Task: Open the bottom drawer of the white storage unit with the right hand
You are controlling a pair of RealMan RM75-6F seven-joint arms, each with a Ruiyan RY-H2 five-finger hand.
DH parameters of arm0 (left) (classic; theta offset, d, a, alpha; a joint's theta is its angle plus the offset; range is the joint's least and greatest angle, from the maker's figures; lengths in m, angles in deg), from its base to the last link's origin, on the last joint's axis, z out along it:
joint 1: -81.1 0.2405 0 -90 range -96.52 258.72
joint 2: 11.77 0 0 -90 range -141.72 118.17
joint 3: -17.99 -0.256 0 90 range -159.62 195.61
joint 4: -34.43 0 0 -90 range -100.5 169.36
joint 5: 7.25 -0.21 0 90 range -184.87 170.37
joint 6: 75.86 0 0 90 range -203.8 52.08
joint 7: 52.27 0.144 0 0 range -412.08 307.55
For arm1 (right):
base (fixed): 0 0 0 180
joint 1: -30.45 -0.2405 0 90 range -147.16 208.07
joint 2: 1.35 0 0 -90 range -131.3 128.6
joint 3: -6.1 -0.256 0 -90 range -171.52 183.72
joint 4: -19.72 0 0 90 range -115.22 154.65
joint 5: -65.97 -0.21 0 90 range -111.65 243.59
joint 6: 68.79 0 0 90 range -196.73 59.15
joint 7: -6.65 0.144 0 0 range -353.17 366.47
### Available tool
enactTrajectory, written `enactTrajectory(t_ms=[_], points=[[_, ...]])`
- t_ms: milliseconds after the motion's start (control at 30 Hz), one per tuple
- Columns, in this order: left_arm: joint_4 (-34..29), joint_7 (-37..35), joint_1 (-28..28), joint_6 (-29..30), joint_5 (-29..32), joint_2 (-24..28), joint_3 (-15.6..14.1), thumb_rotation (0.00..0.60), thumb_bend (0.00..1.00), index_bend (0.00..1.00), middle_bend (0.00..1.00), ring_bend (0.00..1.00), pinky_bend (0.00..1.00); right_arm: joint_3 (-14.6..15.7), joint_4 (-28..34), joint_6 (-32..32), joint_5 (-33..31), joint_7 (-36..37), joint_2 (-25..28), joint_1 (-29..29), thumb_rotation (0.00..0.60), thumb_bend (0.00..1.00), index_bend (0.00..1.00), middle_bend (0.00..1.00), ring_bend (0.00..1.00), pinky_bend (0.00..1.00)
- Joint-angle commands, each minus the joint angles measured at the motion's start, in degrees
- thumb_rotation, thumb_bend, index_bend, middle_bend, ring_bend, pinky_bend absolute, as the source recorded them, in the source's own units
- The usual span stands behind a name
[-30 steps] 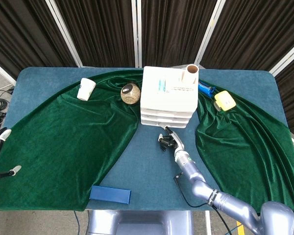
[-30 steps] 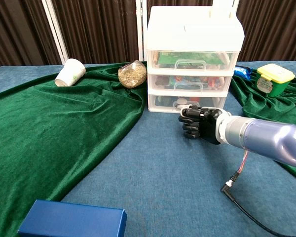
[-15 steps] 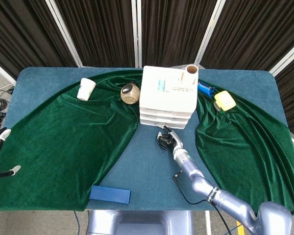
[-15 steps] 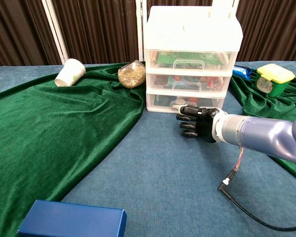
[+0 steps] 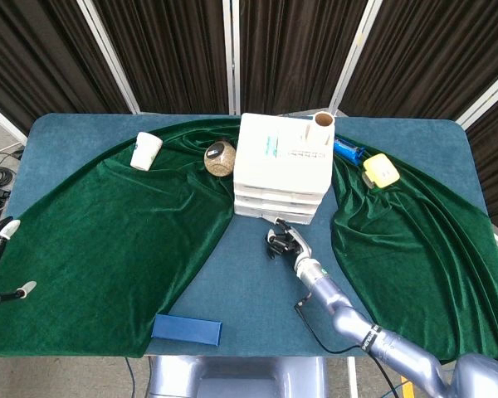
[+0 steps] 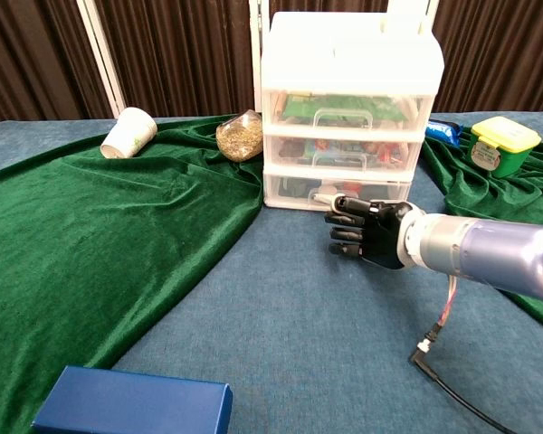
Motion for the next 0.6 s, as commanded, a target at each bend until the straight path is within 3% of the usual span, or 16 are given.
enactTrajectory(t_ms=[33, 467, 600], points=[[-0.11, 0.06, 0.06, 0.15, 0.0, 0.06, 0.02, 0.6, 0.04, 0.0, 0.0, 0.0, 0.0, 0.26, 1.45, -0.14, 1.16, 0.39, 0.75, 1.44, 0.6, 0.66, 0.32, 0.91, 0.94, 0.81], [-0.26, -0.14, 0.21, 0.5, -0.33, 0.23, -0.11, 0.6, 0.04, 0.0, 0.0, 0.0, 0.0, 1.06, 5.35, 1.7, 5.08, 0.49, 1.82, 5.03, 0.6, 0.65, 0.32, 0.91, 0.94, 0.81], [-0.2, -0.29, 0.23, 0.55, -0.19, 0.27, -0.03, 0.6, 0.04, 0.0, 0.0, 0.0, 0.0, 2.96, 6.44, 8.95, 9.55, -4.17, 1.6, 5.81, 0.6, 0.65, 0.29, 0.9, 0.94, 0.81]])
